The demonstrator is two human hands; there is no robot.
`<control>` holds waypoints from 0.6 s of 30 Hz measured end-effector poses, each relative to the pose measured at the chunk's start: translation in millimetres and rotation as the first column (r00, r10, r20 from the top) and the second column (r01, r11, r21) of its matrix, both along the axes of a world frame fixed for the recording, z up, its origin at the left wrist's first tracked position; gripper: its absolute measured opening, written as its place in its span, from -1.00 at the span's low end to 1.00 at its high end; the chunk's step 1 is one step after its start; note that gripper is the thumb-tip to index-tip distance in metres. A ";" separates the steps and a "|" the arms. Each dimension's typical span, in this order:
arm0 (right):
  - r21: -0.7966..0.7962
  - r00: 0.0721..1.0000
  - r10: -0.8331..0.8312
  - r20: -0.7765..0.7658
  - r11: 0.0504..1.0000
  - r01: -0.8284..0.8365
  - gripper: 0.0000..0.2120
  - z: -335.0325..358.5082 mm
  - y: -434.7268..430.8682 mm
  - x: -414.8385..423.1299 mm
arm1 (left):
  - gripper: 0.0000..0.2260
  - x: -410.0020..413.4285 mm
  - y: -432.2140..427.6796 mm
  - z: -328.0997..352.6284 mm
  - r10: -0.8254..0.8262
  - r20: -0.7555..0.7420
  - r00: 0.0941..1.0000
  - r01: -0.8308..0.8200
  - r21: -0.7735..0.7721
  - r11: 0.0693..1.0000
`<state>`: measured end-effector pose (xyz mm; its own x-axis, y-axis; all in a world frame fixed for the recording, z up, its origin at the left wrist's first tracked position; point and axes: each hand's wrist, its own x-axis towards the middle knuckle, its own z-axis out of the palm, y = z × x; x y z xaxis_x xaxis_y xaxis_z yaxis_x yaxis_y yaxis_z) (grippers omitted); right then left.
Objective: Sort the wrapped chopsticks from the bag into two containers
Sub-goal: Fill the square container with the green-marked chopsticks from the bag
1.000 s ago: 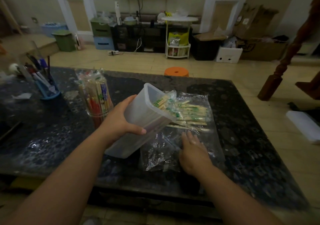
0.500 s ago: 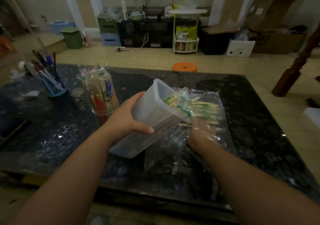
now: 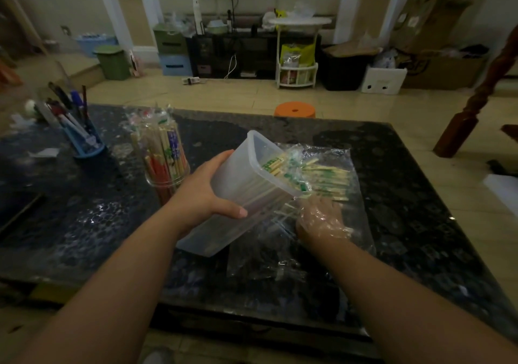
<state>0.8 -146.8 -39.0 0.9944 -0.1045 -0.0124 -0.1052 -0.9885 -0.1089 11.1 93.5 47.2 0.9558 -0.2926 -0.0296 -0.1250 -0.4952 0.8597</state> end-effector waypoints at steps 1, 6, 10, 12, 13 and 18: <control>0.030 1.000 0.010 -0.018 0.999 -0.010 -0.72 2.4 0.8 -1.5 | 0.05 0.2 -0.3 -0.3 0.001 -0.003 1.000 -0.001 0.001 1.000; 0.069 0.999 0.045 -0.024 0.997 -0.043 -0.68 9.2 3.3 -7.7 | 0.07 -1.6 -1.4 0.5 0.006 -0.002 1.000 -0.006 0.014 1.000; 0.060 0.998 0.017 -0.063 0.998 -0.013 -0.73 16.5 6.9 -12.0 | 0.08 -2.4 -0.9 1.1 0.002 -0.002 1.000 -0.002 0.026 1.000; 0.059 0.994 -0.016 -0.109 0.998 0.022 -0.76 21.2 9.5 -15.8 | 0.09 -2.7 -0.4 0.6 0.002 -0.005 1.000 -0.002 0.028 1.000; 0.061 0.992 -0.036 -0.118 0.997 0.044 -0.76 23.6 10.8 -18.7 | 0.09 -2.5 -0.3 0.3 0.001 -0.006 1.000 -0.001 0.029 1.000; 0.033 0.973 0.001 -0.231 0.999 0.007 -0.67 35.0 16.2 -39.0 | 0.09 -3.4 -0.9 1.0 -0.017 0.001 1.000 0.017 0.030 0.999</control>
<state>-38.2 -130.6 -4.1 0.9639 -0.1031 -0.2454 -0.1343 -0.9843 -0.1141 7.6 92.5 48.2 0.9508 -0.3073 -0.0379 -0.1340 -0.5189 0.8443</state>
